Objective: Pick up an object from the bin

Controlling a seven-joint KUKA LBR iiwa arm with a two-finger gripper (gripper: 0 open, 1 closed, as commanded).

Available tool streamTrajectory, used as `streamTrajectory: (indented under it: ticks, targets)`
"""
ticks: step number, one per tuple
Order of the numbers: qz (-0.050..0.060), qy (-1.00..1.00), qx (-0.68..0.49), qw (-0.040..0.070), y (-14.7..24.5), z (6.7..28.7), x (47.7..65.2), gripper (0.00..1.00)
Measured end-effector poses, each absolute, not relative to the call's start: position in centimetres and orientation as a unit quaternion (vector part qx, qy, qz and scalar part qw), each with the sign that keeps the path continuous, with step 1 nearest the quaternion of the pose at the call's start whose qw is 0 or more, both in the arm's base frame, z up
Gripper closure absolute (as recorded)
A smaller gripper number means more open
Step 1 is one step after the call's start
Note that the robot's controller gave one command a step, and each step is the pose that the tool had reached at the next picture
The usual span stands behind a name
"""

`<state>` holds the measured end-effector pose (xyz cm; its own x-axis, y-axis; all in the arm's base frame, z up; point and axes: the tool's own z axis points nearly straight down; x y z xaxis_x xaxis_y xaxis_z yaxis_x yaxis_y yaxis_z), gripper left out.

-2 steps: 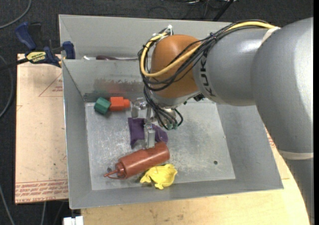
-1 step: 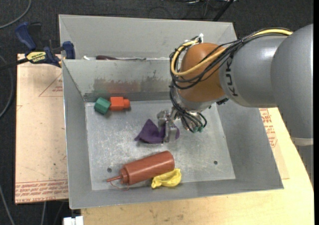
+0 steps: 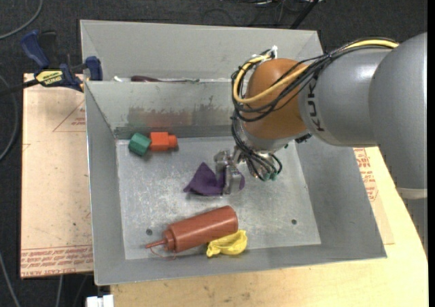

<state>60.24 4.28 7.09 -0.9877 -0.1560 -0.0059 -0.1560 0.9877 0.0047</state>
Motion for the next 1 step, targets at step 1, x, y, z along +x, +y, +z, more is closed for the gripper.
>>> streamTrajectory:
  ticks: [1]
  targets:
    - [0.003,0.998,-0.061,0.005,2.94,18.46,60.44,1.0]
